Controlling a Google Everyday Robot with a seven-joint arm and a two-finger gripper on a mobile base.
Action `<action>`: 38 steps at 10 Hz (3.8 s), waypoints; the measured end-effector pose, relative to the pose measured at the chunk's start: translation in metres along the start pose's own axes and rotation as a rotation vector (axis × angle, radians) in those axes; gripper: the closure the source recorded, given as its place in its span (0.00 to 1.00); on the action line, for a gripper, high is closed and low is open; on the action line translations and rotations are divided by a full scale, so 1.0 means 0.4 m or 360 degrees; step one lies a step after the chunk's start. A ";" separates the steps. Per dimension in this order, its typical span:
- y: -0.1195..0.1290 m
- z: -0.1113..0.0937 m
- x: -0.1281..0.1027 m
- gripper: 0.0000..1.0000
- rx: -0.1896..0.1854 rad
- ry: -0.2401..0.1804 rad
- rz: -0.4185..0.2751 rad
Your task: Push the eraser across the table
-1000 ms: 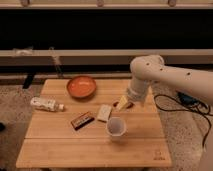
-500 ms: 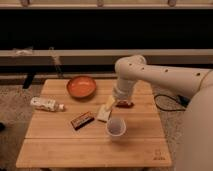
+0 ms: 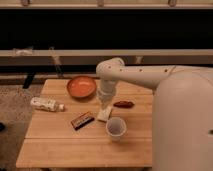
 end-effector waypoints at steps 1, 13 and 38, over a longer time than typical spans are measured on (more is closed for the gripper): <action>0.004 0.035 -0.019 0.95 0.0004 0.0018 -0.0016; 0.065 0.160 -0.109 1.00 0.0038 0.0084 -0.0136; 0.515 0.275 -0.059 1.00 -0.0143 0.0240 -0.0747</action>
